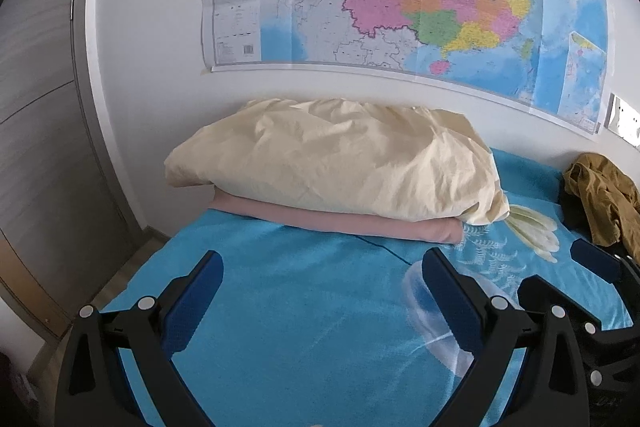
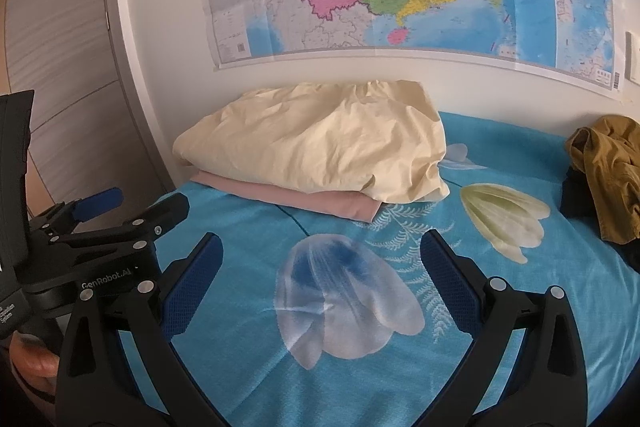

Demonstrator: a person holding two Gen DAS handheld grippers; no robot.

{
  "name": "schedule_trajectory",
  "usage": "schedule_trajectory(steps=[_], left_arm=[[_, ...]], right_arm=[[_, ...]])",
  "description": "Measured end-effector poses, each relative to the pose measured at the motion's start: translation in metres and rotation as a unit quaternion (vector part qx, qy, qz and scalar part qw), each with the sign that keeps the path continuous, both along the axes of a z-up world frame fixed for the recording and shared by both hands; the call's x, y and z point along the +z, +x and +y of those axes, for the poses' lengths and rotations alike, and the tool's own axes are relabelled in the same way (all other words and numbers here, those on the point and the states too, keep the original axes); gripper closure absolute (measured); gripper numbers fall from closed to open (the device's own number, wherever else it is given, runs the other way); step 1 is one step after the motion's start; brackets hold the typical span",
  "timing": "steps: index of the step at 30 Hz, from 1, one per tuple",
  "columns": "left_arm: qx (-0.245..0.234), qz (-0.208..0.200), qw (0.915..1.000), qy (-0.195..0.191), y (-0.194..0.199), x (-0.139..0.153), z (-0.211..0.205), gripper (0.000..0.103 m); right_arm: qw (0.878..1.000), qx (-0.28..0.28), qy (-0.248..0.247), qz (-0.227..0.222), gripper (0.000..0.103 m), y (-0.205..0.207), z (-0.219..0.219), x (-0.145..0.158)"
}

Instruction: Fold large clothes

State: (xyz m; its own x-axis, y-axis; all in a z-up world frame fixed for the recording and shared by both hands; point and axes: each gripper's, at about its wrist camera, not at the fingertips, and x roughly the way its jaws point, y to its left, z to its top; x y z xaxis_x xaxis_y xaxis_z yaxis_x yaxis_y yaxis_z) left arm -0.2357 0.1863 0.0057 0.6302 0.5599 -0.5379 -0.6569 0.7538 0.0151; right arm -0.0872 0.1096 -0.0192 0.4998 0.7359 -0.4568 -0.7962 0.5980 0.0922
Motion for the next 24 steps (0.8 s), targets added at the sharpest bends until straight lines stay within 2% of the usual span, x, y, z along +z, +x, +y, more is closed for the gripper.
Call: schedule_trajectory(steps=[24], left_arm=[[0.009, 0.003, 0.9999, -0.007, -0.0024, -0.0029, 0.0037, 0.006]], right_arm=[[1.0, 0.004, -0.001, -0.003, 0.005, 0.0, 0.0026, -0.0022]])
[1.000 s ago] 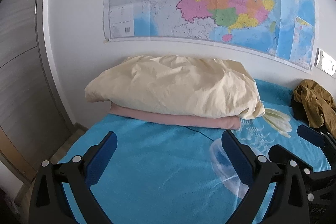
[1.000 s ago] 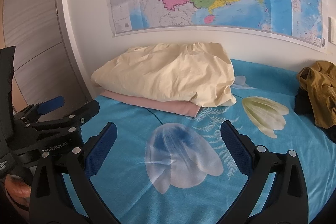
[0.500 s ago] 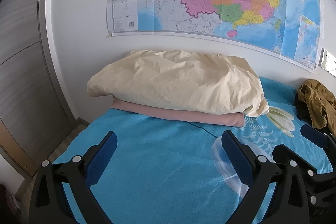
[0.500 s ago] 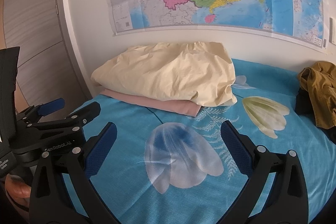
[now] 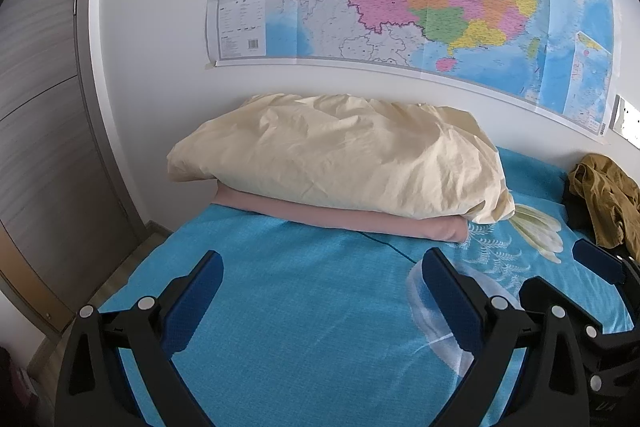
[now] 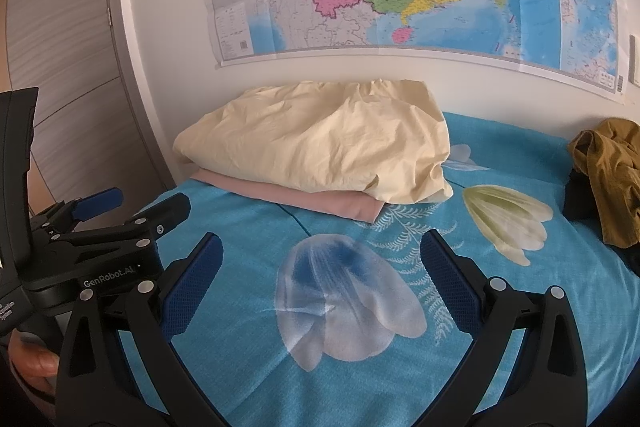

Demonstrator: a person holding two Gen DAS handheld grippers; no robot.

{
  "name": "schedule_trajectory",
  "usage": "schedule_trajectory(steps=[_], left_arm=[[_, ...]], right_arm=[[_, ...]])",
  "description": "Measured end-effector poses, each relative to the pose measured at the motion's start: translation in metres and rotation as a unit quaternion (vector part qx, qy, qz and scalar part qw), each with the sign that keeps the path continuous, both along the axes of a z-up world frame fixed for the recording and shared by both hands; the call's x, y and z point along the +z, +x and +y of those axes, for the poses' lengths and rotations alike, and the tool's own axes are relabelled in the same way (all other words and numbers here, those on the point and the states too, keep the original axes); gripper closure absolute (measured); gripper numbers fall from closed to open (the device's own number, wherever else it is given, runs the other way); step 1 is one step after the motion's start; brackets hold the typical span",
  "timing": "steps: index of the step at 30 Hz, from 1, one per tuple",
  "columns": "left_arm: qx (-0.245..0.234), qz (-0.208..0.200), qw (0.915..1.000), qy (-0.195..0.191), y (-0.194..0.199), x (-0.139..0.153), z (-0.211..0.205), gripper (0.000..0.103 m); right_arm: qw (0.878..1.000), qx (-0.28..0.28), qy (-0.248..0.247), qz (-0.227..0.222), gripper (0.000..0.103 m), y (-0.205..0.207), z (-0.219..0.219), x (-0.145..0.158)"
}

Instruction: Fold large clothes

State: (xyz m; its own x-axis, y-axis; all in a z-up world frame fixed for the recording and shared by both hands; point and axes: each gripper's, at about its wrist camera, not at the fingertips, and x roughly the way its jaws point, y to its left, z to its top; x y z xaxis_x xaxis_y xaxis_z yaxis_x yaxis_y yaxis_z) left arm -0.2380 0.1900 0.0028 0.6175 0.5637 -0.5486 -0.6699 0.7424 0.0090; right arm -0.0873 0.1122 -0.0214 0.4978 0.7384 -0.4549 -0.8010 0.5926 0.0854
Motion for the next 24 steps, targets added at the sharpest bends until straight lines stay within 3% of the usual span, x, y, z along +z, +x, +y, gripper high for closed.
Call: schedule_trajectory(steps=[24], left_arm=[[0.002, 0.002, 1.0, -0.006, 0.0003, -0.0005, 0.0056, 0.006]], right_arm=[[1.0, 0.002, -0.001, -0.002, 0.005, 0.0003, 0.0033, -0.0009]])
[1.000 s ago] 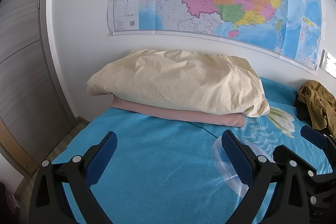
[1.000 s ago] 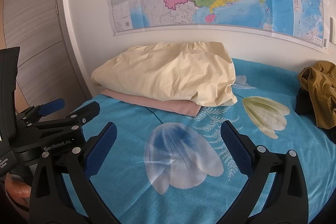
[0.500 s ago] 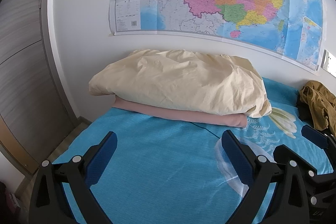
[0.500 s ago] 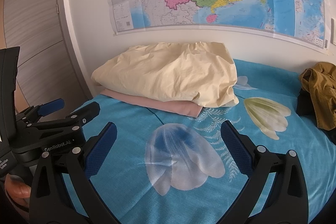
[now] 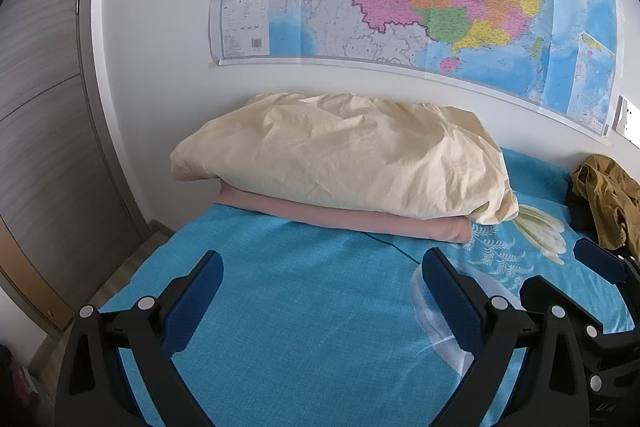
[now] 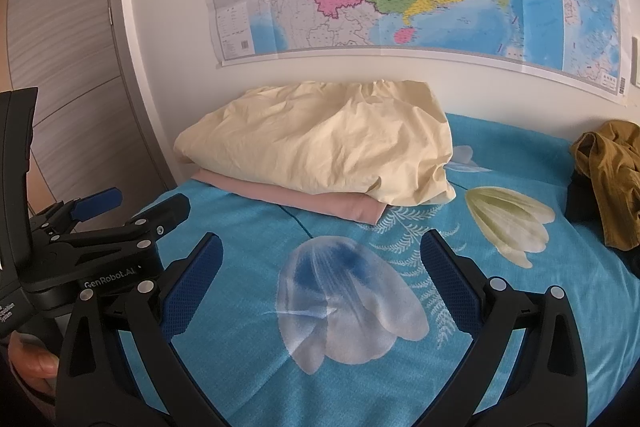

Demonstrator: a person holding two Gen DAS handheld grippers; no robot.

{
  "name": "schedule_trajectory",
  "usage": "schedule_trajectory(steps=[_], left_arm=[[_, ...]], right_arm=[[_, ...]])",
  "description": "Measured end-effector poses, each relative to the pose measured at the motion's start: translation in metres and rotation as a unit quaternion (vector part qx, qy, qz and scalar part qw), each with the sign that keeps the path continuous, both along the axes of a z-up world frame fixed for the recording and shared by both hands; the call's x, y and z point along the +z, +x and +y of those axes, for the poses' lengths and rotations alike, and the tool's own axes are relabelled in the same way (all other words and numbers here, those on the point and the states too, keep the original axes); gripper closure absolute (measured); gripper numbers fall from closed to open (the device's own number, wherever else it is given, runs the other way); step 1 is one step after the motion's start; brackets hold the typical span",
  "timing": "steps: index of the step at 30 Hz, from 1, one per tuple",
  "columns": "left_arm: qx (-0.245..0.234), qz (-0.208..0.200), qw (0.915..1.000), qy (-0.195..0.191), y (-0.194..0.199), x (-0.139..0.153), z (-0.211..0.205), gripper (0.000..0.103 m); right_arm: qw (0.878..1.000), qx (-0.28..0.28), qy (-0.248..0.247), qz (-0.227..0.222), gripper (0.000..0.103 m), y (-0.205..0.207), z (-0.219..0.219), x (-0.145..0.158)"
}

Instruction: Fold large clothes

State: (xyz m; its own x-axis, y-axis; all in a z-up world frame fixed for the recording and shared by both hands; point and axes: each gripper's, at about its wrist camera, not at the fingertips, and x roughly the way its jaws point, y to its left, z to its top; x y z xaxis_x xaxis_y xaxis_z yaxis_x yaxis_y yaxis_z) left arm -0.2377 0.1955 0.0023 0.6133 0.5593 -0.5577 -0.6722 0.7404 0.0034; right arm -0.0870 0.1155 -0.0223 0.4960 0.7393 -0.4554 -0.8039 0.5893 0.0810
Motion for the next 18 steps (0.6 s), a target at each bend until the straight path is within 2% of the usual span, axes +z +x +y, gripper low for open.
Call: schedule_trajectory(steps=[8, 14, 18], left_arm=[[0.008, 0.0, 0.9998, 0.02, 0.0015, -0.0003, -0.0035, 0.006], [0.001, 0.0, 1.0, -0.005, 0.0051, -0.0033, -0.0013, 0.006], [-0.008, 0.004, 1.0, -0.004, 0.0095, -0.0064, -0.006, 0.006]], right_arm=[[1.0, 0.0, -0.001, 0.0, 0.005, 0.0001, 0.0007, 0.0004], [1.0, -0.004, 0.001, 0.002, 0.005, 0.0018, -0.0029, 0.0003], [1.0, -0.005, 0.003, -0.001, 0.005, 0.0022, -0.0064, -0.001]])
